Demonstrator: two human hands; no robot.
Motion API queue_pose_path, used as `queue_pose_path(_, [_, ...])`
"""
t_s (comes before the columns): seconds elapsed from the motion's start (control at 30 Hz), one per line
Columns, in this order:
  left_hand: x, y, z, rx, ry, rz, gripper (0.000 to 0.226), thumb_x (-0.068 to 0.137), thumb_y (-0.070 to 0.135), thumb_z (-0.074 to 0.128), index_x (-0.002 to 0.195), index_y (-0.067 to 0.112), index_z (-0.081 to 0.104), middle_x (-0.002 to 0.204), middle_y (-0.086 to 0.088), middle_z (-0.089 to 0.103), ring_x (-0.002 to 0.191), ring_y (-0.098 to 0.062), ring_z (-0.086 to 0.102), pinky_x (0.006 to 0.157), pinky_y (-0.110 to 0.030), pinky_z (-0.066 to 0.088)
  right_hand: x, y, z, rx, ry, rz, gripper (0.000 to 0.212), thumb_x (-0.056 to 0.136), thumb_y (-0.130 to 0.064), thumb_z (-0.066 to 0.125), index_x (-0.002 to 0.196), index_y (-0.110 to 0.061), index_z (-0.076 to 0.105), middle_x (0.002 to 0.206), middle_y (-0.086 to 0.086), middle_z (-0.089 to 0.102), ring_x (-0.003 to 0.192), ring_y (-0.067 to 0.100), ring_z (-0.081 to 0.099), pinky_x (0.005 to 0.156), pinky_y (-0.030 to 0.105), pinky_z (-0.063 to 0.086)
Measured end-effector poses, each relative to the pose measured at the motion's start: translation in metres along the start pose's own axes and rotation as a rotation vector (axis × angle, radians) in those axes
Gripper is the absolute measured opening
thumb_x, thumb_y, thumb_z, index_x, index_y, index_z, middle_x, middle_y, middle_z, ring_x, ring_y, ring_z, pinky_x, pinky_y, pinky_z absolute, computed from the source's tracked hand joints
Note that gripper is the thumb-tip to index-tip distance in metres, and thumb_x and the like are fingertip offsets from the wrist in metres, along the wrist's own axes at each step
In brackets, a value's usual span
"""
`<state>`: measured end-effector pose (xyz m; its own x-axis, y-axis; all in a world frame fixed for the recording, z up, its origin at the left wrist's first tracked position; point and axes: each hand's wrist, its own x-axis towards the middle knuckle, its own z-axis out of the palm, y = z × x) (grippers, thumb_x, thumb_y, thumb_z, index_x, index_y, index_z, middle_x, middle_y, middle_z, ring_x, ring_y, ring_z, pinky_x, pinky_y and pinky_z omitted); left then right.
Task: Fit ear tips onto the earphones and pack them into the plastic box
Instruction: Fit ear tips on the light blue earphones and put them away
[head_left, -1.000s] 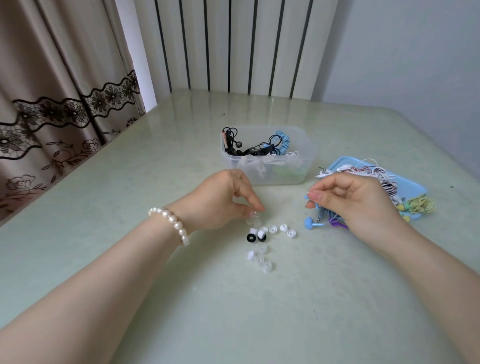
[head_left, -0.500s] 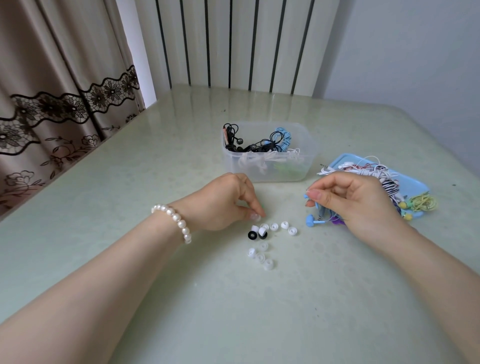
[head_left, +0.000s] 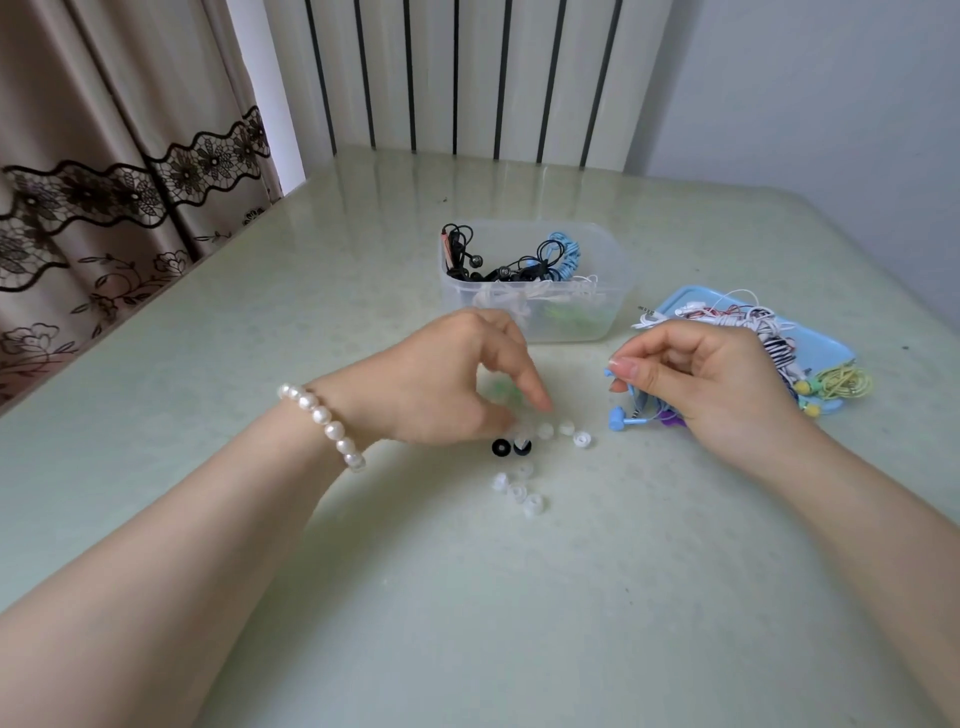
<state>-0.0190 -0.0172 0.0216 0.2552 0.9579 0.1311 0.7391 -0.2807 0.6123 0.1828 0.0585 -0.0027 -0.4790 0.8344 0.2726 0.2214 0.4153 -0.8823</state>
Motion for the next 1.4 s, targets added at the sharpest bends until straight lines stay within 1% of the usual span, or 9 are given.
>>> queue_pose_path(0.2, [-0.002, 0.012, 0.019, 0.163, -0.172, 0.107, 0.025, 0.06, 0.029, 0.084, 0.084, 0.032, 0.075, 0.089, 0.016, 0.041, 0.088, -0.001, 0.032, 0.083, -0.012, 0.026, -0.002, -0.004, 0.002, -0.004, -0.006, 0.001, 0.012, 0.078, -0.002, 0.065, 0.071, -0.012, 0.064, 0.065, 0.001, 0.065, 0.051, -0.004, 0.057, 0.047, 0.006, 0.037])
queue_pose_path(0.37, [-0.001, 0.006, 0.023, 0.174, -0.224, 0.112, 0.016, 0.064, 0.03, 0.081, 0.079, 0.031, 0.076, 0.09, 0.016, 0.043, 0.088, 0.001, 0.031, 0.09, -0.024, 0.027, -0.002, -0.005, 0.002, -0.002, -0.009, 0.005, 0.014, 0.078, -0.002, 0.065, 0.07, -0.013, 0.063, 0.064, 0.002, 0.064, 0.052, -0.005, 0.057, 0.047, 0.007, 0.038])
queue_pose_path(0.5, [-0.001, 0.002, 0.021, 0.145, -0.256, 0.098, 0.006, 0.07, 0.026, 0.078, 0.073, 0.029, 0.075, 0.088, 0.015, 0.046, 0.09, 0.003, 0.037, 0.086, -0.017, 0.03, -0.001, -0.003, 0.002, -0.005, -0.001, 0.0, 0.013, 0.078, -0.004, 0.066, 0.07, -0.014, 0.064, 0.062, -0.003, 0.065, 0.051, -0.003, 0.056, 0.048, 0.008, 0.039])
queue_pose_path(0.63, [0.002, 0.002, 0.015, -0.216, -0.076, 0.033, 0.005, 0.072, 0.012, 0.076, 0.071, 0.015, 0.072, 0.077, 0.003, 0.061, 0.069, 0.0, 0.052, 0.065, -0.008, 0.038, -0.002, -0.005, 0.0, 0.004, 0.02, -0.029, 0.011, 0.075, -0.002, 0.068, 0.07, -0.012, 0.065, 0.058, -0.007, 0.065, 0.052, -0.001, 0.059, 0.052, 0.01, 0.043])
queue_pose_path(0.7, [0.005, 0.001, 0.016, -0.451, 0.078, -0.055, 0.003, 0.075, 0.006, 0.071, 0.073, 0.005, 0.069, 0.069, -0.007, 0.065, 0.058, -0.005, 0.055, 0.057, -0.012, 0.043, -0.002, -0.005, 0.0, 0.013, 0.025, -0.023, 0.011, 0.073, -0.004, 0.07, 0.07, -0.014, 0.066, 0.057, -0.011, 0.067, 0.055, 0.0, 0.061, 0.055, 0.011, 0.046])
queue_pose_path(0.8, [0.01, 0.001, 0.023, -0.678, 0.211, -0.184, 0.009, 0.08, 0.003, 0.063, 0.072, 0.005, 0.064, 0.065, -0.003, 0.064, 0.054, -0.006, 0.055, 0.051, -0.015, 0.043, -0.003, -0.008, 0.002, 0.034, 0.024, -0.024, 0.009, 0.072, -0.007, 0.069, 0.071, -0.014, 0.065, 0.057, -0.011, 0.067, 0.056, 0.0, 0.06, 0.056, 0.012, 0.047])
queue_pose_path(0.93, [0.012, 0.008, 0.03, -0.996, 0.167, -0.303, 0.016, 0.087, 0.003, 0.055, 0.073, 0.008, 0.061, 0.068, 0.0, 0.064, 0.056, -0.005, 0.057, 0.052, -0.015, 0.046, -0.006, -0.015, 0.005, 0.085, 0.015, -0.036, 0.01, 0.068, -0.022, 0.067, 0.072, -0.014, 0.063, 0.057, -0.009, 0.067, 0.059, 0.008, 0.06, 0.062, 0.019, 0.049])
queue_pose_path(1.13, [0.015, 0.014, 0.037, -1.377, 0.115, -0.404, 0.014, 0.086, -0.001, 0.052, 0.078, 0.002, 0.062, 0.074, -0.005, 0.064, 0.06, -0.005, 0.063, 0.062, -0.016, 0.054, -0.008, -0.022, 0.006, 0.279, 0.01, -0.007, 0.008, 0.064, -0.008, 0.066, 0.072, -0.009, 0.066, 0.056, -0.011, 0.068, 0.055, -0.002, 0.062, 0.057, 0.008, 0.045])
queue_pose_path(1.4, [0.015, 0.014, 0.038, -1.547, 0.115, -0.485, 0.014, 0.083, -0.002, 0.052, 0.082, -0.001, 0.066, 0.072, -0.007, 0.069, 0.06, -0.008, 0.067, 0.057, -0.018, 0.056, -0.005, -0.014, 0.008, 0.289, 0.041, 0.036, 0.011, 0.059, -0.029, 0.069, 0.065, -0.023, 0.075, 0.062, -0.003, 0.07, 0.058, 0.008, 0.063, 0.065, 0.018, 0.052])
